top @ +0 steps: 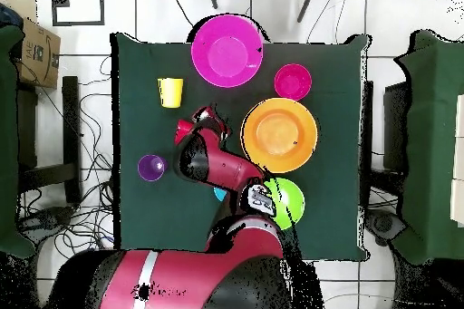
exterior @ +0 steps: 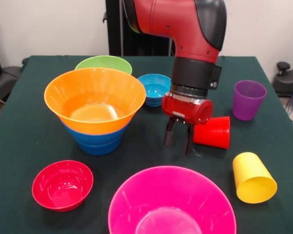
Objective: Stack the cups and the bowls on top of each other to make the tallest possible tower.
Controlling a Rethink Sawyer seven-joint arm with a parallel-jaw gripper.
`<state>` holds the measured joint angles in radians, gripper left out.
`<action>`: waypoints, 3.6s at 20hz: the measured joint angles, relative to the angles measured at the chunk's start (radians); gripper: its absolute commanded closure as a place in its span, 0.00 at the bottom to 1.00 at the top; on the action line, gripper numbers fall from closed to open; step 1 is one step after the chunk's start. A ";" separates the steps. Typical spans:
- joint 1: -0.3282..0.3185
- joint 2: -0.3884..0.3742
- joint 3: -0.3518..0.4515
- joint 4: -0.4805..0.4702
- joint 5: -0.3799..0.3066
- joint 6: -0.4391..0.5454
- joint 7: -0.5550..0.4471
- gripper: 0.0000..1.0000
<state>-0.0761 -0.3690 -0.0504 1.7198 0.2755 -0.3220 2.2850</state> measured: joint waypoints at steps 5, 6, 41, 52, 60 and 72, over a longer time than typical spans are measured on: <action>-0.002 0.072 0.016 -0.043 0.000 -0.045 0.000 0.00; -0.002 0.090 0.022 -0.055 -0.001 -0.063 0.000 0.00; 0.110 -0.079 0.039 -0.114 -0.262 0.715 -0.002 0.00; -0.025 -0.098 0.251 -0.167 -0.548 0.778 -0.178 0.00; -0.106 -0.073 0.359 -0.219 -0.635 0.849 -0.389 0.00; -0.216 -0.025 0.534 -0.269 -0.662 0.926 -0.528 0.00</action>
<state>-0.2924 -0.3939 0.4834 1.4509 -0.3861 0.6042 1.7574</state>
